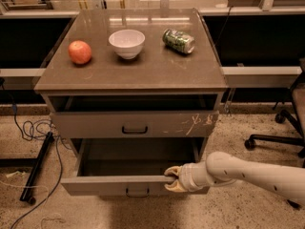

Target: Open middle drawer

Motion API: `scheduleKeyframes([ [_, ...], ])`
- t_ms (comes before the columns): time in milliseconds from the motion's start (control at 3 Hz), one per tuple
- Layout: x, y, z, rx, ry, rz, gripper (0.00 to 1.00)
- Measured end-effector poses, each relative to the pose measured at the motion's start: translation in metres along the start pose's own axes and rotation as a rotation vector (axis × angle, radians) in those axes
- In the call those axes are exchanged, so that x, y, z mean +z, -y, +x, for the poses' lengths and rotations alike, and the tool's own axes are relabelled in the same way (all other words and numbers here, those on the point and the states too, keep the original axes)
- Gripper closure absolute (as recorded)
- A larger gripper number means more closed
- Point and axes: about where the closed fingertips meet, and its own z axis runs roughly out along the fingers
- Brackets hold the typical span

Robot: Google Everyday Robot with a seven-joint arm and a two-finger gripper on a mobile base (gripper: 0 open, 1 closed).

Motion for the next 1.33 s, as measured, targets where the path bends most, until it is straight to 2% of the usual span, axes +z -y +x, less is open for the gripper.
scheduleKeyframes([
  [333, -0.003, 0.001, -0.003, 0.000, 0.000, 0.000, 1.00],
  [667, -0.013, 0.000, -0.011, -0.027, 0.004, 0.029, 1.00],
  [1000, -0.019, -0.020, -0.006, -0.019, 0.006, 0.030, 0.81],
  [1333, -0.019, -0.020, -0.006, -0.019, 0.006, 0.030, 0.51],
])
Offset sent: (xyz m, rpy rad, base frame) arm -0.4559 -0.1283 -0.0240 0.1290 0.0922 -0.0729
